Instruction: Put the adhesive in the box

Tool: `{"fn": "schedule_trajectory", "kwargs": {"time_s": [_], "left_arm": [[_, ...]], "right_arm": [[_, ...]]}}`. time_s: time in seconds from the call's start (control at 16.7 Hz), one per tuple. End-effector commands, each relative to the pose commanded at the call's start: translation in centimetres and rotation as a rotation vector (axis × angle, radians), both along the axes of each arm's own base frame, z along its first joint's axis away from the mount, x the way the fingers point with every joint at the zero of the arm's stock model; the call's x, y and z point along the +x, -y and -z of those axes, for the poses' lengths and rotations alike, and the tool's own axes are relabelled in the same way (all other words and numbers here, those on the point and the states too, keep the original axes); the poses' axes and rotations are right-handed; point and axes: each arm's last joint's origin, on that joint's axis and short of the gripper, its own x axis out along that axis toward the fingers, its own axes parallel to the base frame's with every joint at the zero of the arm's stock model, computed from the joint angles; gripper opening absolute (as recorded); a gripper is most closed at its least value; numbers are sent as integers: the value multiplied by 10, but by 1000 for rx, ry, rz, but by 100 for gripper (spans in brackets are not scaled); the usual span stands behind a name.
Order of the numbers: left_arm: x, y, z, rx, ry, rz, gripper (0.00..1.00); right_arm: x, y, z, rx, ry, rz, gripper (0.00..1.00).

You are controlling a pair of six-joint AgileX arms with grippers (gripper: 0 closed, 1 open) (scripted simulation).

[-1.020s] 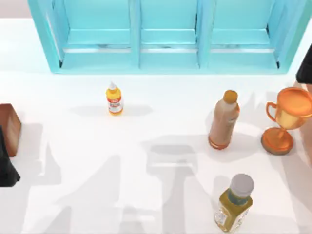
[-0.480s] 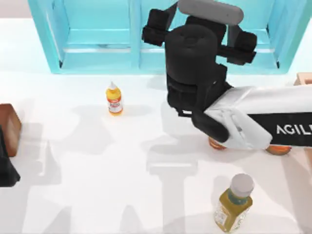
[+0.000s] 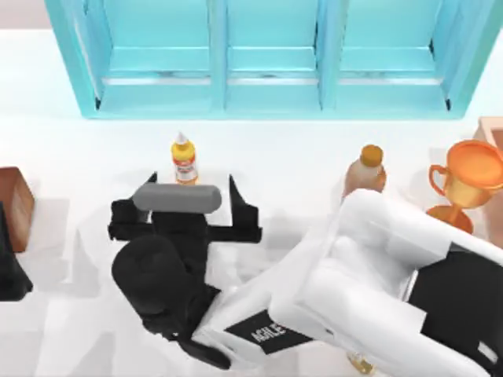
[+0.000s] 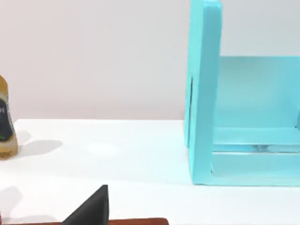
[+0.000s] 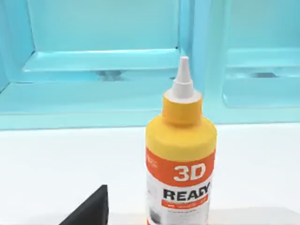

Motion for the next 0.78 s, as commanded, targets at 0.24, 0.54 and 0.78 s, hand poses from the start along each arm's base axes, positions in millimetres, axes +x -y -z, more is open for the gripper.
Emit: {"fn": "schedule_trajectory", "kwargs": {"time_s": [0.24, 0.54, 0.78], "left_arm": [[0, 0, 0, 0, 0, 0, 100], [0, 0, 0, 0, 0, 0, 100], [0, 0, 0, 0, 0, 0, 100]], "right_arm": [[-17, -10, 23, -32, -14, -40, 100], [-15, -8, 23, -36, -16, -38, 100], [11, -13, 25, -32, -15, -40, 100]]}}
